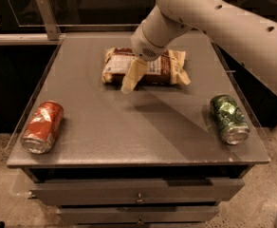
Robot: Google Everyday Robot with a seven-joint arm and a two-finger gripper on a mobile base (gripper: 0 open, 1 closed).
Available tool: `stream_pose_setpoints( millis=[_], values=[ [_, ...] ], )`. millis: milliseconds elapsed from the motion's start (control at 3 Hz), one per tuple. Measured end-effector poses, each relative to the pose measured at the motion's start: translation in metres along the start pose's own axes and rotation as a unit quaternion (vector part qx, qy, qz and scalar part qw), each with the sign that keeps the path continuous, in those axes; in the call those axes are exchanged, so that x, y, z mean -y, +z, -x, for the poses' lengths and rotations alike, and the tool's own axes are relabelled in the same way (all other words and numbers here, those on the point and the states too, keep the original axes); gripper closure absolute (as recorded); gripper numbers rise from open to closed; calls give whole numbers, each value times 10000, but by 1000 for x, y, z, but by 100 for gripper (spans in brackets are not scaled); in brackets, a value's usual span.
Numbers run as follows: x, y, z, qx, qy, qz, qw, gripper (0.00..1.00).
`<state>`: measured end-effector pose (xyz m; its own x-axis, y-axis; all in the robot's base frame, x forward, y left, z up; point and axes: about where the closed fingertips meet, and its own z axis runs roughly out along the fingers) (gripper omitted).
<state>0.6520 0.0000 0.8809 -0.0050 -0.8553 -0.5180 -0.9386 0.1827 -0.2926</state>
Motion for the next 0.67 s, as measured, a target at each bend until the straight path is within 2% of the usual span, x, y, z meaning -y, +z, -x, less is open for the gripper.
stream_pose_setpoints(
  millis=[333, 667],
  values=[
    [26, 31, -8, -119, 134, 56, 9998, 0],
    [39, 50, -17, -211, 257, 155, 9993, 18]
  ],
)
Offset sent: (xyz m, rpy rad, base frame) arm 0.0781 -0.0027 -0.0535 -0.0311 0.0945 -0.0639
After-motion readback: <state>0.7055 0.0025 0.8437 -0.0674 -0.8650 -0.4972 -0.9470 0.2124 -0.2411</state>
